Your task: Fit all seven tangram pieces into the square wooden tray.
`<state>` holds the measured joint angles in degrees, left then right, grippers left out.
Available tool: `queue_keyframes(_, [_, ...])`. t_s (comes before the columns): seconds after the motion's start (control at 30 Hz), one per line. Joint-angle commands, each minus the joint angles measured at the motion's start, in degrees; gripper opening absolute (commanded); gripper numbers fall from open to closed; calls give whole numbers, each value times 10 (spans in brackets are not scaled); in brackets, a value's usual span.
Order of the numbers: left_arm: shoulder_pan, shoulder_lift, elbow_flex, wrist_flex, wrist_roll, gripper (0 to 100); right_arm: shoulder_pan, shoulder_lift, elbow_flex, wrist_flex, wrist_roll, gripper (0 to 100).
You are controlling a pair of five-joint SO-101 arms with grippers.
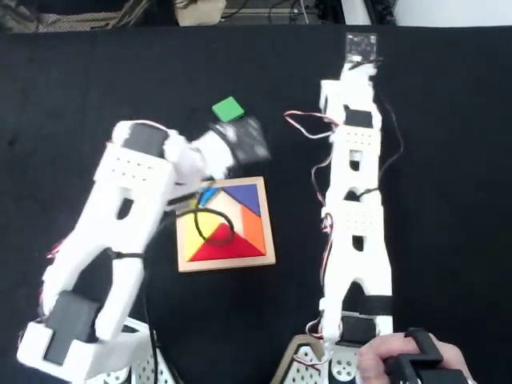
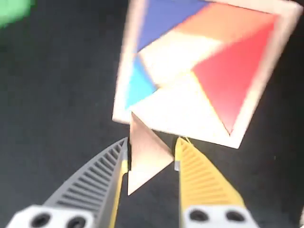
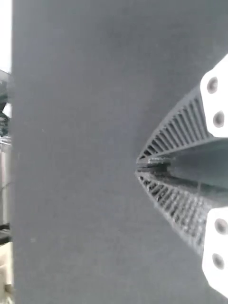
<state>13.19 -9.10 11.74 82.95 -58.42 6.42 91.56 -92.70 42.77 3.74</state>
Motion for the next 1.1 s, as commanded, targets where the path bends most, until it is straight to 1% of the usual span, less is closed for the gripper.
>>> queue_keyframes(0.0, [78,31,7,4,-142,78,10,-51,-30,-15,-4,11])
queue_keyframes(0.1, [105,69,16,4,-238,79,18,-40,-30,-55,-4,11])
queue_keyframes(0.17, [117,100,13,5,-287,79,24,-31,-30,-79,-4,11])
queue_keyframes(0.27, [121,149,0,3,-338,80,27,-27,-30,-98,-4,11])
queue_keyframes(0.37, [120,207,-31,4,-363,80,27,-27,-30,-98,-4,11])
queue_keyframes(0.57, [122,308,-113,7,-360,88,25,-26,-29,-97,-4,11])
queue_keyframes(0.63, [126,322,-124,9,-347,137,25,-26,-29,-97,-3,11])
queue_keyframes(0.7, [130,322,-131,15,-301,189,24,-25,-29,-97,-2,11])
queue_keyframes(0.73, [131,322,-134,17,-284,191,24,-25,-29,-97,-2,11])
queue_keyframes(0.87, [134,313,-145,27,-271,191,24,-25,-29,-95,-2,11])
queue_keyframes(0.97, [135,281,-149,51,-266,191,24,-25,-29,-94,-2,11])
queue_keyframes(1.07, [130,242,-148,54,-265,191,24,-25,-29,-94,-1,11])
